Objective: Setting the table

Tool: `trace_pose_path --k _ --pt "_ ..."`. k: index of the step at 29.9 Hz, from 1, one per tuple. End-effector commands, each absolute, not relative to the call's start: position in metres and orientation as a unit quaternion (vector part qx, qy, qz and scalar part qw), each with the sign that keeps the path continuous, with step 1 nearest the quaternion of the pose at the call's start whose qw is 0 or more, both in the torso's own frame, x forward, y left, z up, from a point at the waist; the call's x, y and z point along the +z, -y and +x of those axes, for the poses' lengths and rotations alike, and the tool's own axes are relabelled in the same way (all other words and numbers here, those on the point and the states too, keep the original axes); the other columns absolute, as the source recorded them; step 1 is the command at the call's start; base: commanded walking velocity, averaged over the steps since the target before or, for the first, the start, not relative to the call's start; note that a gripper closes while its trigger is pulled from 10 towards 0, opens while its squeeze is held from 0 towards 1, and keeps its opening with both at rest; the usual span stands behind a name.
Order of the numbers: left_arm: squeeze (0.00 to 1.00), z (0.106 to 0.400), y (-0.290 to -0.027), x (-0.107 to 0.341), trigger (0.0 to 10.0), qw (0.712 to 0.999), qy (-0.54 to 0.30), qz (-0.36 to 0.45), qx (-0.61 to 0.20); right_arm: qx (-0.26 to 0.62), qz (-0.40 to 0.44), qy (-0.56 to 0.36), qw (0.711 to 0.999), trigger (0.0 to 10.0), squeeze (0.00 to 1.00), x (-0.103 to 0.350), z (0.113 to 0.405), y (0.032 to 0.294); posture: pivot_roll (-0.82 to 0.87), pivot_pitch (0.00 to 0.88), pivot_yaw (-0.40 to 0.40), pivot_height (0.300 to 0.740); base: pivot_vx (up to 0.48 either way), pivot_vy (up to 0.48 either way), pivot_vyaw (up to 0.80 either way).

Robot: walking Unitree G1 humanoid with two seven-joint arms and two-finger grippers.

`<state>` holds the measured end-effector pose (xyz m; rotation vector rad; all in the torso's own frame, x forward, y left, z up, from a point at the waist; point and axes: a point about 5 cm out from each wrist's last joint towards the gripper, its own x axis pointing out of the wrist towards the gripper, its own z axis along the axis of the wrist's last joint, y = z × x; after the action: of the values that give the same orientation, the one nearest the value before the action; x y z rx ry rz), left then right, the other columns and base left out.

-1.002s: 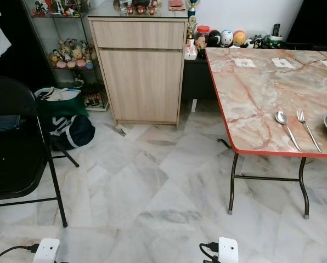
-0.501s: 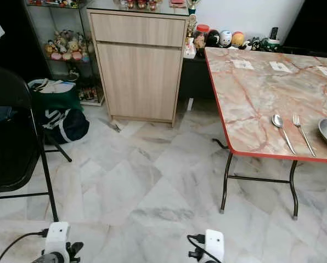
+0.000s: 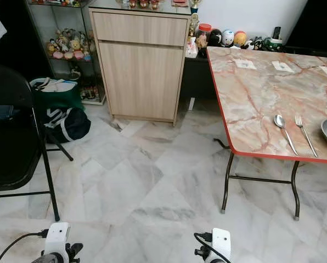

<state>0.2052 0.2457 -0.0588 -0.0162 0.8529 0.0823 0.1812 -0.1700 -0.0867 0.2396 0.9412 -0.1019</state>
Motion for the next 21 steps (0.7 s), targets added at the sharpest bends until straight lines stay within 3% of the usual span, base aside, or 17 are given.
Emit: trace_pose_path --k 1,11,21 --pt "0.0 0.206 -0.247 -0.058 10.0 0.906 -0.421 0.002 0.034 -0.059 0.126 -0.454 0.88 10.0 0.0 -0.089 0.175 0.173 0.21 0.0 -0.046 0.74 0.0 0.0 0.0" --pt "0.0 0.206 -0.254 -0.056 10.0 0.907 -0.419 0.009 0.04 -0.065 0.143 -0.461 0.873 10.0 0.0 -0.097 0.158 0.158 0.21 0.0 -0.056 0.74 0.0 0.0 0.0" --pt "0.0 0.192 -0.249 -0.065 10.0 0.899 -0.436 0.011 0.04 -0.065 0.13 -0.472 0.87 10.0 0.0 -0.101 0.146 0.16 0.19 0.0 -0.082 0.74 0.0 -0.454 0.0"
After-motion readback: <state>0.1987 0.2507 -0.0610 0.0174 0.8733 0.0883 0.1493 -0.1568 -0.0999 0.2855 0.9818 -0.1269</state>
